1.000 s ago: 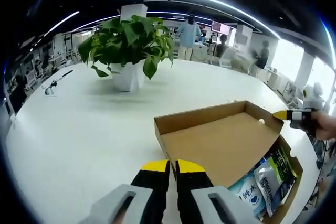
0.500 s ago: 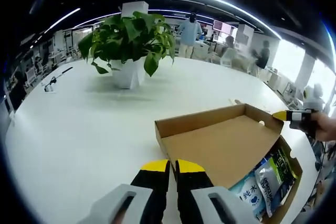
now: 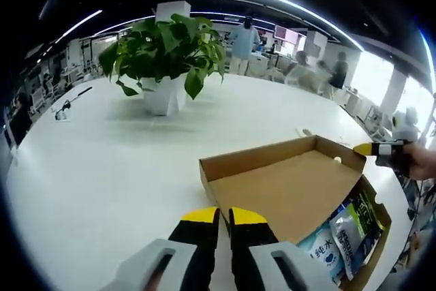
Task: Operate the shoe box by opening the lid, removing the specified soft item, and placing it in the target area until the item is outside and the box remains undamaged.
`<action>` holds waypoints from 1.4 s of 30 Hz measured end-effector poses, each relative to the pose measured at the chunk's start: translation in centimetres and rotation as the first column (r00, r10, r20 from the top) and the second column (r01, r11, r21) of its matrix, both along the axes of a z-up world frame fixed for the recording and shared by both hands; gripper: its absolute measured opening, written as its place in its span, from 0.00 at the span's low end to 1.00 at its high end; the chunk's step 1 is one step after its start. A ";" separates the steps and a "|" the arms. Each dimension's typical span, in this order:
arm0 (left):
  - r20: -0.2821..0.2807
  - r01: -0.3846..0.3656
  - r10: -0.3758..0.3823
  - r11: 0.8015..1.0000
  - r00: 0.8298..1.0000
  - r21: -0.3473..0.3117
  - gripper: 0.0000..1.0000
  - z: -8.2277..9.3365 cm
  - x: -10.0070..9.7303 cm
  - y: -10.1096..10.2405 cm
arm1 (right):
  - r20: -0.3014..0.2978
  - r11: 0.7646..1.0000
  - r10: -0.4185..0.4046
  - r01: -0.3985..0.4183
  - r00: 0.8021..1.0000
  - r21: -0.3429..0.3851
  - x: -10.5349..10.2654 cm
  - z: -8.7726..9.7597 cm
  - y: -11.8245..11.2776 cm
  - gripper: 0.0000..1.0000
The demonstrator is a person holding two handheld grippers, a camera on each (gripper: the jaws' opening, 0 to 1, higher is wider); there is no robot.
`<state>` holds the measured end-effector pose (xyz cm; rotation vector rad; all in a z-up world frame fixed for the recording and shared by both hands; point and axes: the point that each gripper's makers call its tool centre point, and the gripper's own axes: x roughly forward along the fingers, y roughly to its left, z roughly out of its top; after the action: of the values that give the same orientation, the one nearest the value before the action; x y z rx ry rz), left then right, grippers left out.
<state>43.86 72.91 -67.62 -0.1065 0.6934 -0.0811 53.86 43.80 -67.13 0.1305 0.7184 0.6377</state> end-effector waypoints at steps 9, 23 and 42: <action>0.034 0.016 -0.014 0.999 0.999 -0.035 0.18 1.2 -1.3 -0.5 | 0.061 1.000 -0.003 0.001 0.998 0.023 -0.2 2.9 -1.6 0.11; 0.117 0.091 -0.086 0.995 0.989 -0.034 0.23 5.2 -2.5 -3.1 | 0.138 0.999 0.040 -0.044 0.990 0.026 -2.6 6.6 -3.4 0.16; 0.153 0.247 -0.237 0.968 0.959 -0.048 0.23 6.4 -7.8 -10.0 | 0.216 0.995 0.096 -0.100 0.972 0.009 -8.9 7.8 -3.6 0.16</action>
<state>36.02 62.95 -61.20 -0.0788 0.5539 -0.3444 44.96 40.18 -59.31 0.0431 0.5116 0.7412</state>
